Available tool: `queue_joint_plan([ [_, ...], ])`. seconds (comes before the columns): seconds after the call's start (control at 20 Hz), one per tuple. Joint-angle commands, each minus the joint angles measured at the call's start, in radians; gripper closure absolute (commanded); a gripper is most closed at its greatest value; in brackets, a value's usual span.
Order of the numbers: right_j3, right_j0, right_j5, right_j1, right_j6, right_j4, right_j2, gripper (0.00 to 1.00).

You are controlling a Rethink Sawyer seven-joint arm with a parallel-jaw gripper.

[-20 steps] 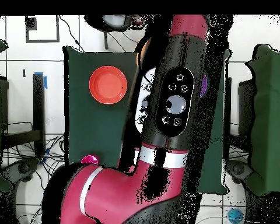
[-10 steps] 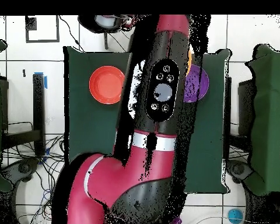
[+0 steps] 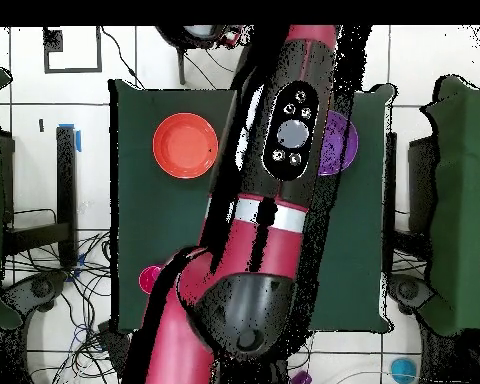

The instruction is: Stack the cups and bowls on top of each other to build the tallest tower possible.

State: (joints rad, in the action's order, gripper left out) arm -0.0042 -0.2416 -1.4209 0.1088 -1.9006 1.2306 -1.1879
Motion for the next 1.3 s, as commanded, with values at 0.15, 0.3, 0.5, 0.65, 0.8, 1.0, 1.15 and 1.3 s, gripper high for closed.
queue_joint_plan([
  [0.15,-0.008,-0.097,0.022,0.057,0.022,0.348,-0.477,0.00],
  [0.3,-0.005,-0.112,0.031,0.067,0.050,0.446,-0.562,0.00],
  [0.5,-0.002,-0.123,0.055,0.083,0.053,0.563,-0.665,0.00],
  [0.65,-0.001,-0.131,0.061,0.083,0.055,0.651,-0.751,0.00],
  [0.8,0.001,-0.140,0.050,0.077,0.061,0.727,-0.824,0.00],
  [1.0,0.006,-0.126,-0.006,0.049,0.001,0.816,-0.906,0.00],
  [1.15,0.008,-0.119,-0.044,0.025,-0.026,0.871,-0.960,0.00],
  [1.3,0.010,-0.125,-0.052,0.020,-0.015,0.913,-0.999,0.00],
])
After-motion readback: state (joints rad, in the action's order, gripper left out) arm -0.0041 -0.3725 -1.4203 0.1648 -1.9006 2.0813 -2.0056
